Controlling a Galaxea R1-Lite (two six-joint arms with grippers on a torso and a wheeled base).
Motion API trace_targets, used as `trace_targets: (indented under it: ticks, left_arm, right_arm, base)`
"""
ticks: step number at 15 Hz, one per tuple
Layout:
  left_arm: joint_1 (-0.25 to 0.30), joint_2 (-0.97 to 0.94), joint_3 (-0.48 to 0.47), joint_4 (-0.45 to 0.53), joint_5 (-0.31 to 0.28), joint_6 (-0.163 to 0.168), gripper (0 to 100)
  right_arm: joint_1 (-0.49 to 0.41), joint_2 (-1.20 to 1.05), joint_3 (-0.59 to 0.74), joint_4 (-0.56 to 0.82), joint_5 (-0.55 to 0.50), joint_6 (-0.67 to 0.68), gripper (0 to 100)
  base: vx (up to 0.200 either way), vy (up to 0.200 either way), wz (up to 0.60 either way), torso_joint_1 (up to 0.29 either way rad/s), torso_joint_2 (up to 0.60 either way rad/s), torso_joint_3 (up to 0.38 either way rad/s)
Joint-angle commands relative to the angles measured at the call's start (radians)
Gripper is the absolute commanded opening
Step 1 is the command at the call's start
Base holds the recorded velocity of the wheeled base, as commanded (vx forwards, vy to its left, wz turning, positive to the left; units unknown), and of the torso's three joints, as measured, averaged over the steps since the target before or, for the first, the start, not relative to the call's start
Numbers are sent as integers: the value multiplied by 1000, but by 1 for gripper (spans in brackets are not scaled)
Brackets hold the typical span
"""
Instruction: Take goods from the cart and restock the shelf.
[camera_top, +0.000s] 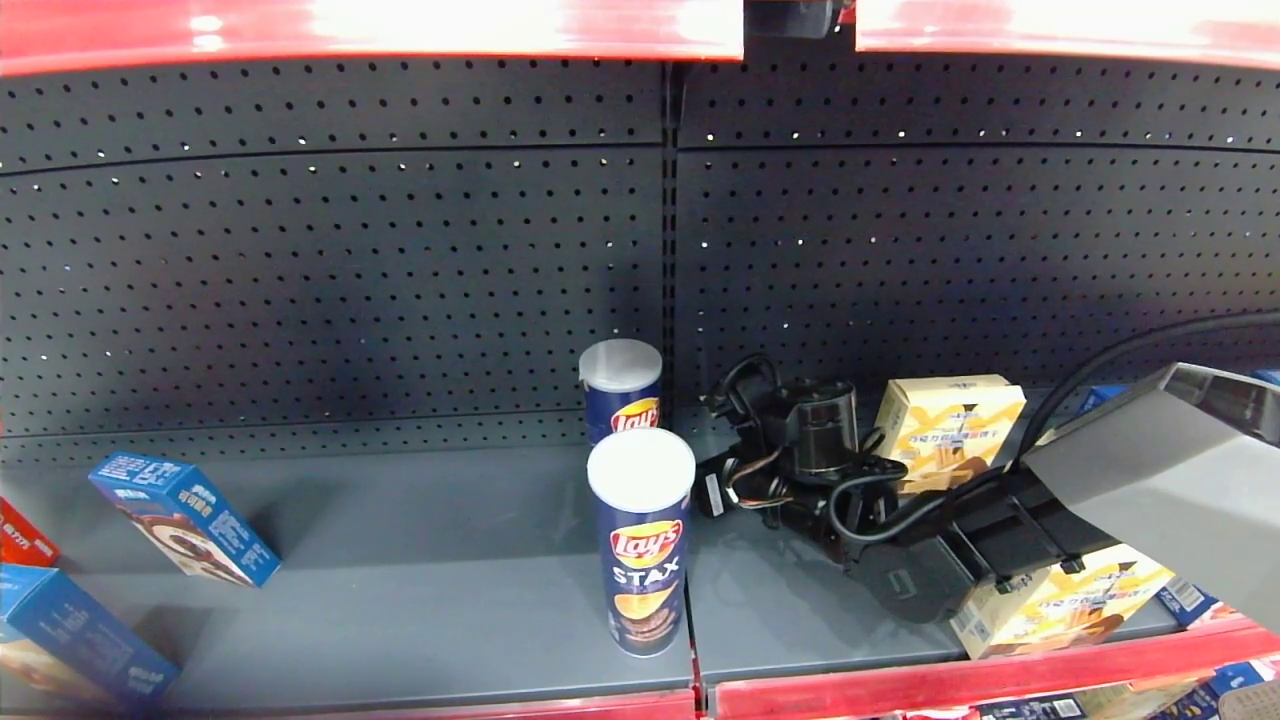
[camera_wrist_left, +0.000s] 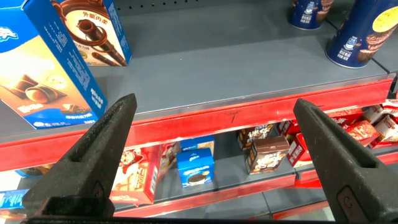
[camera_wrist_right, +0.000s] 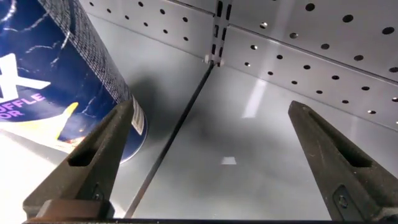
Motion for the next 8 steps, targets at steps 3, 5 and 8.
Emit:
trace_targets:
  ticks: [3,5,8]
  left_arm:
    - [0,1,-1,0,0,0,100]
    - [0,1,-1,0,0,0,100]
    - [0,1,-1,0,0,0,100]
  right_arm:
    - [-33,-70,30,7,-14,-4,100]
    - [-58,-195,84,47,-18,-10,100]
    - [-44,-396,243,47,-40,-9,100]
  base:
    - [0,0,0,0,0,0]
    - [0,0,0,0,0,0]
    - [0,0,0,0,0,0]
